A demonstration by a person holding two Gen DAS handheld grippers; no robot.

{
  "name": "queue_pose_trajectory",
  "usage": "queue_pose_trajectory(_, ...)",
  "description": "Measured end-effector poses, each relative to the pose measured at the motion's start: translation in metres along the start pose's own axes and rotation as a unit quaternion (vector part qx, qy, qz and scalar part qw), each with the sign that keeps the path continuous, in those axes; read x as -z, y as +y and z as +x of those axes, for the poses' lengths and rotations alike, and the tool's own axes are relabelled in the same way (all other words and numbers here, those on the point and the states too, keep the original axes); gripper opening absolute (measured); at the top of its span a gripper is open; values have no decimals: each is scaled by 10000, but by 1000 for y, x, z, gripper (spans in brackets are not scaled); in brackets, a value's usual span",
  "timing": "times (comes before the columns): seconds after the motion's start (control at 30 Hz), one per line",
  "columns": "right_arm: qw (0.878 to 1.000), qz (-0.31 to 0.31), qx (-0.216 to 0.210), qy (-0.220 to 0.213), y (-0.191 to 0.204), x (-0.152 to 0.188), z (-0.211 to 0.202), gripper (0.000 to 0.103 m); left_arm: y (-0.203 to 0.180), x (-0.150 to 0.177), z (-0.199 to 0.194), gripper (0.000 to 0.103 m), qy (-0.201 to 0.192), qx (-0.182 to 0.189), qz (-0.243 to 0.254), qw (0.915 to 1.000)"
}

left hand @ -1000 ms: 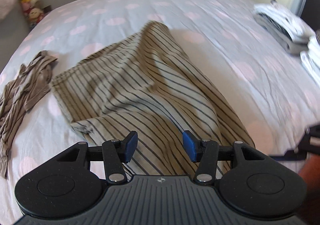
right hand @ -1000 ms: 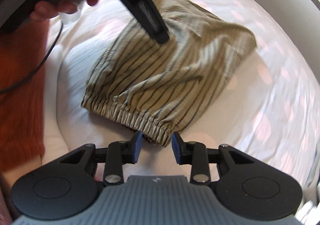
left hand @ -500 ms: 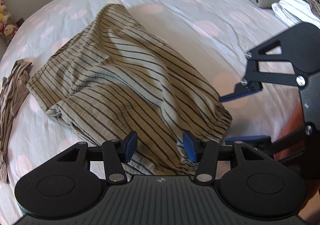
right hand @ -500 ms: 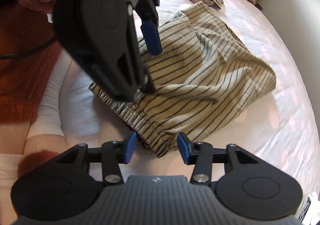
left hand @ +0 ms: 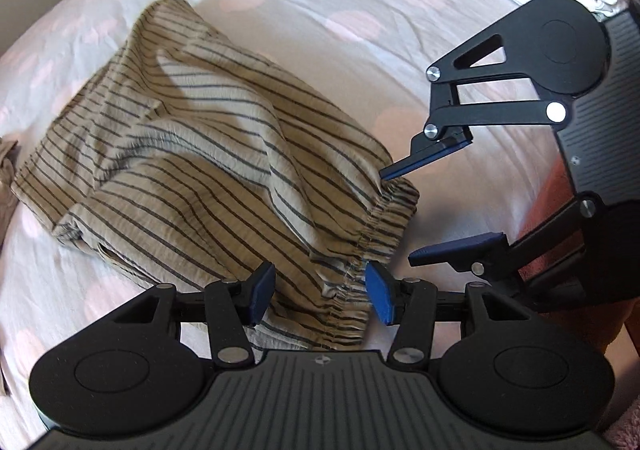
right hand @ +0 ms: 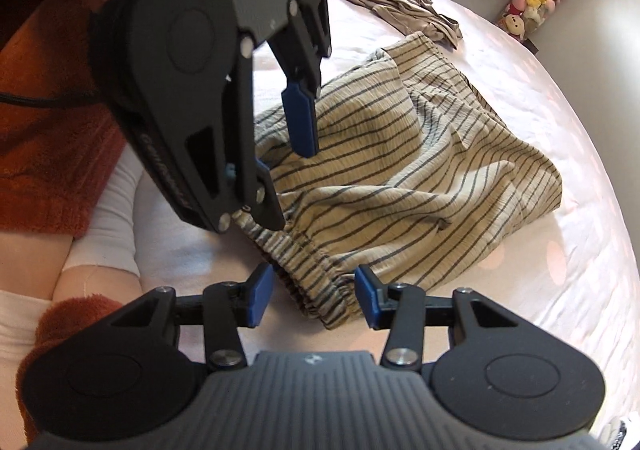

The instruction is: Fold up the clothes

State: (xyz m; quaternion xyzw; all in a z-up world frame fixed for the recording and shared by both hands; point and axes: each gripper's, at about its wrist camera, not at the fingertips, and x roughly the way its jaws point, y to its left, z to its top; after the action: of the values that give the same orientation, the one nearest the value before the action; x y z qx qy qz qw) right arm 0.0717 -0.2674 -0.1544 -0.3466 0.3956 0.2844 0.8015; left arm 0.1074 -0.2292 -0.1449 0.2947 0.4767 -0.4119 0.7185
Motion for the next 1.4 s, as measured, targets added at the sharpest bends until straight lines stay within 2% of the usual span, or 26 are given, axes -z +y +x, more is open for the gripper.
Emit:
queue_pose_trajectory(0.17, 9996, -234, -144, -91, 7, 2, 2, 49, 11, -4, 16, 47, 413, -80, -292, 9987)
queue_pose_trajectory(0.47, 9955, -834, -404, -176, 19, -4, 17, 49, 32, 1, 29, 46, 773, -30, -763, 9941)
queue_pose_trajectory(0.6, 9947, -935, -415, -41, 21, -5, 32, 49, 42, 2, 35, 37, 896, -226, -980, 9909)
queue_pose_trajectory(0.83, 9888, -1488, -4, 66, 38, -5, 47, 51, 26, 5, 44, 36, 999, -628, -687, 9906)
queue_pose_trajectory(1.13, 9749, -2130, 653, 42, 58, -5, 60, 48, 21, 3, 47, 36, 958, -889, -778, 9884)
queue_pose_trajectory(1.23, 9679, -2344, 907, 19, 65, -4, 64, 43, 27, 0, 43, 36, 895, -845, -887, 9884)
queue_pose_trajectory(1.27, 9653, -2415, 992, 11, 67, -4, 66, 34, 28, 0, 41, 36, 860, -822, -931, 9885)
queue_pose_trajectory(1.3, 9628, -2482, 1073, 3, 69, -4, 67, 31, 30, 1, 39, 36, 817, -796, -977, 9887)
queue_pose_trajectory(1.4, 9614, -2500, 1153, 13, 69, -5, 67, 27, 33, 3, 34, 36, 698, -751, -1064, 9890)
